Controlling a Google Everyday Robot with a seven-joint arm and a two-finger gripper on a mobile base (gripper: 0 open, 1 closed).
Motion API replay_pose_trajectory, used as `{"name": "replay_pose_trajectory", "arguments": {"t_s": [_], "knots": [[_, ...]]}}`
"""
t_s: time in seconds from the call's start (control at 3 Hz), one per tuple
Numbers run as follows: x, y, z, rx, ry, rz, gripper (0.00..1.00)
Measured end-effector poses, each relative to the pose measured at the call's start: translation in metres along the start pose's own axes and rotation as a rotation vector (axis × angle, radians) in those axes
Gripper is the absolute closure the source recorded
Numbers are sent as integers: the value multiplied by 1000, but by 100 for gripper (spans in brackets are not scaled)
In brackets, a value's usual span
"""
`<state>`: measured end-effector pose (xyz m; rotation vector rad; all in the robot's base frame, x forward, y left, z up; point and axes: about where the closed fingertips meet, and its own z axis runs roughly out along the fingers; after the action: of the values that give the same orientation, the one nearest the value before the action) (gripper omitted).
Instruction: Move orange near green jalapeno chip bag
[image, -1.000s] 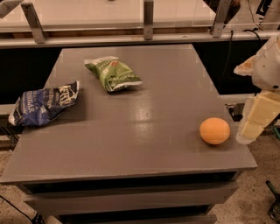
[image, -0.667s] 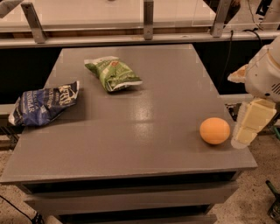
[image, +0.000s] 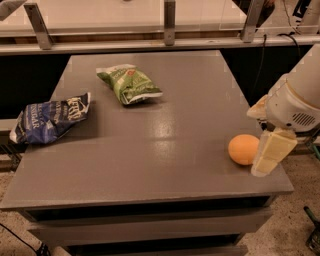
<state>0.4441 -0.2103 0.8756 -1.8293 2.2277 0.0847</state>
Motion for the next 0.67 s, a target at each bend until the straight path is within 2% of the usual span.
{"name": "replay_pose_trajectory", "arguments": {"t_s": [0.67], "knots": [[-8, 1, 21, -33, -4, -30, 64]]}}
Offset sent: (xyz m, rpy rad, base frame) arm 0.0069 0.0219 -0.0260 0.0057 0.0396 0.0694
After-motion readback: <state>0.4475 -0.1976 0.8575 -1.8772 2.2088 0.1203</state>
